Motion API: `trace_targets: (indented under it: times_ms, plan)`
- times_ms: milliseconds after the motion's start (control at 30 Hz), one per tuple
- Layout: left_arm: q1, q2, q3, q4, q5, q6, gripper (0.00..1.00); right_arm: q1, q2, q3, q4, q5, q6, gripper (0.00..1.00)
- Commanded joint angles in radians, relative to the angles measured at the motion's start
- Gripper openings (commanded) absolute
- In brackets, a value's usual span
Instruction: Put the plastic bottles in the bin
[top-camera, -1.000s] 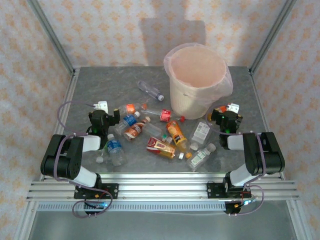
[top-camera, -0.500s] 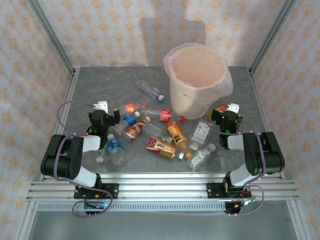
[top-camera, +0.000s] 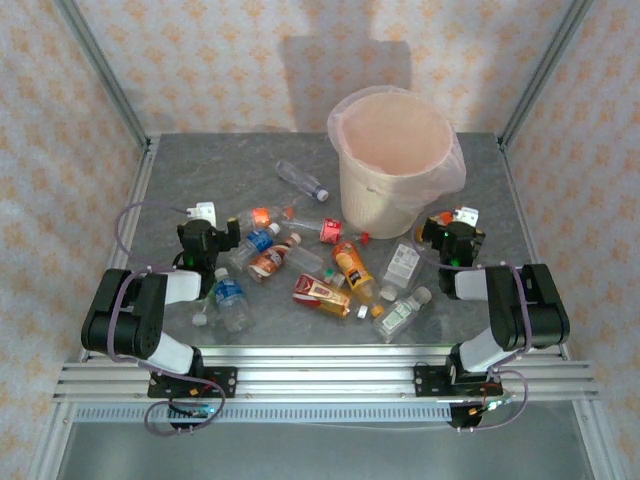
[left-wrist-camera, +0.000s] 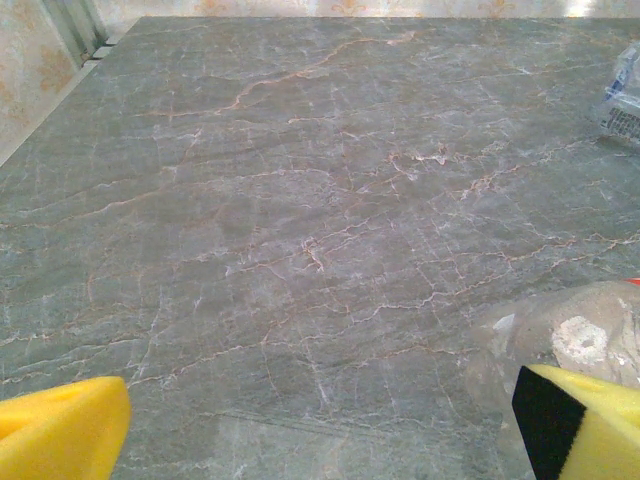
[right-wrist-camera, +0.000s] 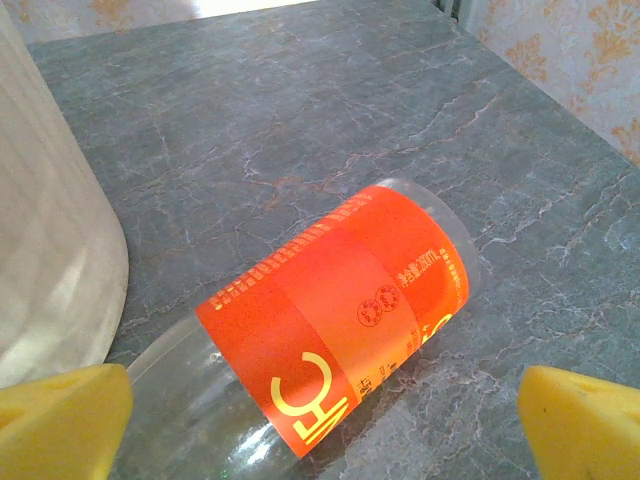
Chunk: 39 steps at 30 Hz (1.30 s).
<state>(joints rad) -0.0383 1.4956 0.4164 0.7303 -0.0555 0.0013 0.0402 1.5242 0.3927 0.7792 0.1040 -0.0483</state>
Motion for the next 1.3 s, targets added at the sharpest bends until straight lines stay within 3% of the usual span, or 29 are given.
trace_targets:
  times_ms: [0,267,467,633,833,1067,1267]
  plan:
    - [0.006,0.002,0.015,0.005,0.010,0.013,1.00,-0.002,-0.002,0.017,0.015,-0.003,0.015,0.99]
    - [0.007,-0.057,0.037,-0.073,-0.013,-0.001,1.00,-0.002,-0.015,0.023,-0.001,0.026,0.029,0.99]
    - [0.006,-0.185,0.015,-0.144,-0.071,-0.013,1.00,-0.002,-0.094,0.063,-0.143,0.111,0.057,0.99]
    - [0.006,-0.336,-0.004,-0.231,-0.151,-0.011,1.00,-0.002,-0.233,0.137,-0.449,0.206,0.136,0.99]
    - [0.006,-0.525,-0.005,-0.375,-0.213,-0.077,1.00,-0.002,-0.380,0.295,-0.974,0.276,0.342,0.99]
    - [0.006,-0.695,-0.004,-0.510,-0.253,-0.213,1.00,0.005,-0.558,0.436,-1.564,0.117,0.594,0.99]
    - [0.006,-0.757,-0.005,-0.563,-0.256,-0.300,1.00,0.122,-0.732,0.378,-1.773,-0.052,0.788,0.99]
